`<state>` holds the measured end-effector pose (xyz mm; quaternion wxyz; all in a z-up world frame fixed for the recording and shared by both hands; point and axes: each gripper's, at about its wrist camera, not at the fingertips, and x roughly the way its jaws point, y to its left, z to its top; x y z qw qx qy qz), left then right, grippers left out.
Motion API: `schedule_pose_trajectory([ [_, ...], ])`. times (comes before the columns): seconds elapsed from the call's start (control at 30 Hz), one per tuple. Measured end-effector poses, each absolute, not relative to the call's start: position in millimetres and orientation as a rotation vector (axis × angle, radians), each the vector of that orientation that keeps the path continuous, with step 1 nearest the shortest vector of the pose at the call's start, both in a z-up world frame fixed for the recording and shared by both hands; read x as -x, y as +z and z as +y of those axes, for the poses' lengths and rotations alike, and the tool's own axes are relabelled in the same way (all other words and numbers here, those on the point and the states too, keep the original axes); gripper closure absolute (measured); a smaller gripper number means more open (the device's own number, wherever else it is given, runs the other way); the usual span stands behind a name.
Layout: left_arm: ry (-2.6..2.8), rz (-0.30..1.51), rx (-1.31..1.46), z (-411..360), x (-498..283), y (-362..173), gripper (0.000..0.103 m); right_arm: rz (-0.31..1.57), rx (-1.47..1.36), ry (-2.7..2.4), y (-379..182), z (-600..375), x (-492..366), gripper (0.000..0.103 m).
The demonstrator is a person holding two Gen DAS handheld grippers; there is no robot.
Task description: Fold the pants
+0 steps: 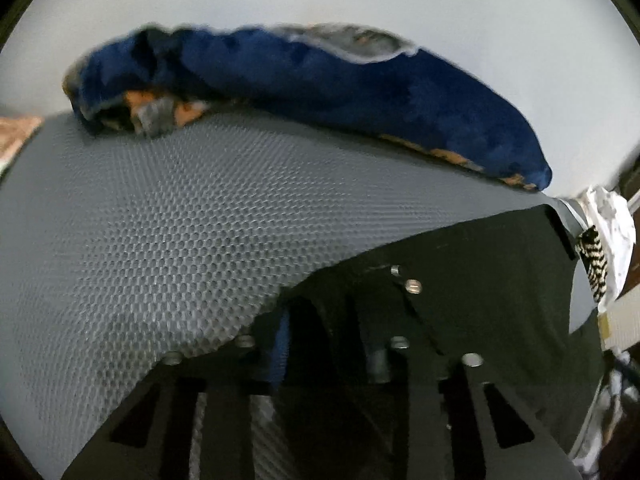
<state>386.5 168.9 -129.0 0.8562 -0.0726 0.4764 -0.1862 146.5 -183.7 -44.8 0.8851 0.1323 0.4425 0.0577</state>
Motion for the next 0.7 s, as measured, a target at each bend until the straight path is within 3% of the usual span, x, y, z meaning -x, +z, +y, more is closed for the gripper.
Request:
schedule_pose_trajectory([
  [0.1,-0.392,0.903,0.129,159.3,-356.4,-103.1,0.086,0.953,-0.431,0.178,-42.1,-212.6,-183.2,0.004],
  [0.2,-0.409,0.806,0.131,150.2,-321.9,-77.6,0.086,0.983,-0.672,0.234,-45.6,-244.0,-226.3,0.020],
  [0.33,-0.453,0.741,0.104,135.2,-272.6,-59.5,0.086,1.044,-0.716,0.211,-52.6,-264.5,-284.6,0.050],
  [0.7,-0.459,0.728,0.160,123.2,-206.3,-57.3,0.086,1.191,-1.085,0.110,-138.2,-306.2,-370.9,0.054],
])
